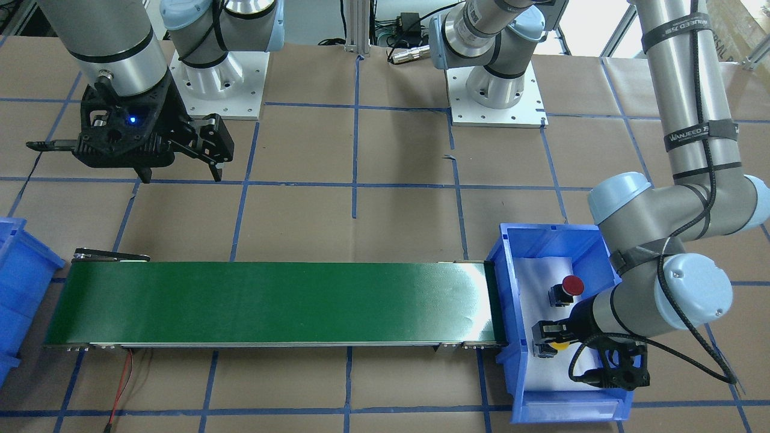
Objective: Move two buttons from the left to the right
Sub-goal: 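Grasp the yellow button with the left gripper and lift it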
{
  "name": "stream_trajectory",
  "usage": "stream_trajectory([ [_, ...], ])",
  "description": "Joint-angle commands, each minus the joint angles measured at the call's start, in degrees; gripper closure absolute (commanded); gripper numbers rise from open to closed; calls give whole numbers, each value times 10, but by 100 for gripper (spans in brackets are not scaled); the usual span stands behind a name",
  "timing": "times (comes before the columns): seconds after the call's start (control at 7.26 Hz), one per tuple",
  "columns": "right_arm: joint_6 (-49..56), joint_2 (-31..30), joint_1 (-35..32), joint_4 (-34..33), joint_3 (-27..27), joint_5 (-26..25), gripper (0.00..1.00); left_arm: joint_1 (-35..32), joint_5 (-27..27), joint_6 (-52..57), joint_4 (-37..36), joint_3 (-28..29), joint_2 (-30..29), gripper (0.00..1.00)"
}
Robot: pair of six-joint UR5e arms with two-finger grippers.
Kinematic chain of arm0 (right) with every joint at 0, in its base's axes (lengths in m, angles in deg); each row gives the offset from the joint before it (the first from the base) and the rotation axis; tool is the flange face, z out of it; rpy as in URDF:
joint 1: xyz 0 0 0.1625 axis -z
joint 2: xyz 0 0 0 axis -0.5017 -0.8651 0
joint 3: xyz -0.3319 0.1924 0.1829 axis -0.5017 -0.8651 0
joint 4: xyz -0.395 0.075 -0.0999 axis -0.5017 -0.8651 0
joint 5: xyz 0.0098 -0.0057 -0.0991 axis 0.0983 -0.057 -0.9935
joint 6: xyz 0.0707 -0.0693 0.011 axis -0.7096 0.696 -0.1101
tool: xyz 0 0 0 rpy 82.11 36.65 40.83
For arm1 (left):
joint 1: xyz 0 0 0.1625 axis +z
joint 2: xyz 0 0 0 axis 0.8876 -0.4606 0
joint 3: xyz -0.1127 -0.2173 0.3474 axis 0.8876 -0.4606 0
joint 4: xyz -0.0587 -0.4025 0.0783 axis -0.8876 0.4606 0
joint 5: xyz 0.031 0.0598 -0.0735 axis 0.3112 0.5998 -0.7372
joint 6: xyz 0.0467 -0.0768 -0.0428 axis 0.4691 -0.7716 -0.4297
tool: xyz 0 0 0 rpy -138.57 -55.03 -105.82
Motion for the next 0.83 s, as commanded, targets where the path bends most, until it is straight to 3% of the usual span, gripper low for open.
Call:
stream_trajectory([
  [0.0,0,0,1,1,0,0,0,4,-1,2,6,7,3,76],
  [0.28,0,0,2,0,0,0,0,2,0,2,24,17,20,77],
  [0.69,0,1,5,0,0,0,0,-13,10,3,76,27,95,77],
])
